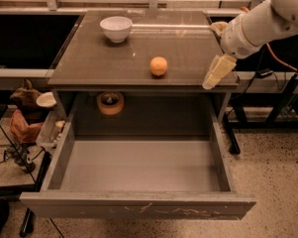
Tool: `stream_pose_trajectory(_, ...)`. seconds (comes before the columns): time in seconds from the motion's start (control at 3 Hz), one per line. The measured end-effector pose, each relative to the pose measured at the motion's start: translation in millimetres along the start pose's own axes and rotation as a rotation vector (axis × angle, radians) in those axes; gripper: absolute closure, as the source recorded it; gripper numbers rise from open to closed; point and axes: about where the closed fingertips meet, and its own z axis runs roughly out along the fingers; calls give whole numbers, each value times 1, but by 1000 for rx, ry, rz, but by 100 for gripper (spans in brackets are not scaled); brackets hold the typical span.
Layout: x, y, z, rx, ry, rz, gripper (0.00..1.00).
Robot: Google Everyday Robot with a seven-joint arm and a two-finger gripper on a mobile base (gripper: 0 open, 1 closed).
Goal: Place orange into top drawer
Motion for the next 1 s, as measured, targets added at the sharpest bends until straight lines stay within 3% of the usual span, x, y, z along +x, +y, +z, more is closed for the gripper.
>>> stream_pose_trajectory(0.67, -41, -34, 95, -112, -141, -80, 0)
stream_pose_trajectory(1.0, -59, -39, 132, -179, -179, -111, 0)
